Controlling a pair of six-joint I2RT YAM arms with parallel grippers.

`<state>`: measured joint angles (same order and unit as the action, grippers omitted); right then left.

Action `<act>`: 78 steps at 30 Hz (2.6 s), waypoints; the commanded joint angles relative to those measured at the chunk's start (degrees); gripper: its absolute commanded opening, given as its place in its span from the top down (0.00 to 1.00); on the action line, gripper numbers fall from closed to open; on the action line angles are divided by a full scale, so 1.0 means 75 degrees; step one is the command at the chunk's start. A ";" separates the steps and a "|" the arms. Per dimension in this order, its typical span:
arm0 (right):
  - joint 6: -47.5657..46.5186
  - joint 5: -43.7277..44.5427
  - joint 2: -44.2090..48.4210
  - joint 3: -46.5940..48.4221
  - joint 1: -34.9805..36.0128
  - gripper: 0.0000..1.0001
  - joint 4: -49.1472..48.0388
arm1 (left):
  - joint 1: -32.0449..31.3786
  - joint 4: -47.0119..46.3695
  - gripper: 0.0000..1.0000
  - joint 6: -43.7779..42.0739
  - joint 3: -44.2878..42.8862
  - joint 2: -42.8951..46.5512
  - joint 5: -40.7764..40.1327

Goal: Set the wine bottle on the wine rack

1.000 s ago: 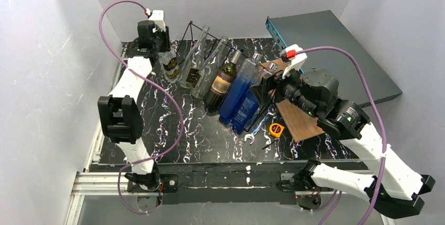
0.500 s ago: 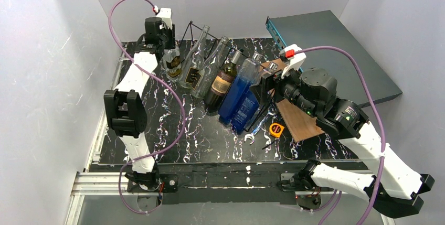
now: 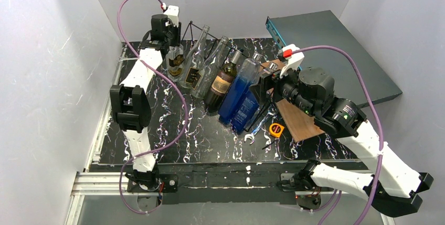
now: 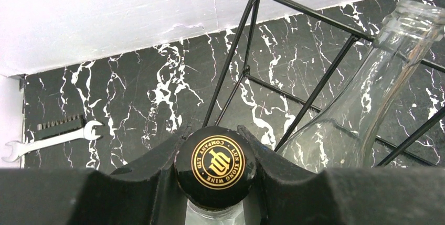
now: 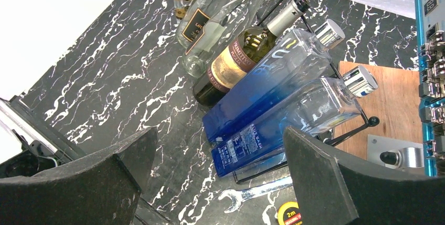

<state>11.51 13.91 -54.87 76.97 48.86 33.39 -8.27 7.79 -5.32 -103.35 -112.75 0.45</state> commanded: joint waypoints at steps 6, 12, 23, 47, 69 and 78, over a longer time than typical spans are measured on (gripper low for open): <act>-0.0174 0.0162 -0.0062 0.0123 -0.0023 0.02 -0.0135 | -0.0250 0.0059 1.00 0.0294 -0.0549 -0.0710 0.0586; -0.0198 0.0161 -0.0156 0.0047 -0.0023 0.02 -0.0213 | -0.0290 0.0098 0.98 0.0469 -0.0777 -0.1085 0.0778; -0.0292 0.0231 -0.0225 0.0013 -0.0023 0.02 -0.0256 | -0.0452 0.0203 1.00 0.0572 -0.1120 -0.1547 0.0899; -0.0293 -0.0167 -0.0181 -0.0322 -0.0034 0.02 -0.0653 | -0.0479 0.1663 1.00 -0.0715 -0.1053 0.0386 -0.1323; -0.0222 -0.0312 -0.0163 -0.0360 -0.0034 0.01 -0.0707 | -0.0502 0.2900 1.00 -0.0398 -0.1976 0.0320 -0.2005; -0.0209 -0.0213 -0.0154 -0.0337 -0.0035 0.02 -0.0594 | -0.0555 0.4307 1.00 -0.0164 -0.3635 -0.0845 -0.2422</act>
<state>10.15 11.92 -56.66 74.22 48.82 31.24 -12.14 37.65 -6.26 -124.20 -118.93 -13.43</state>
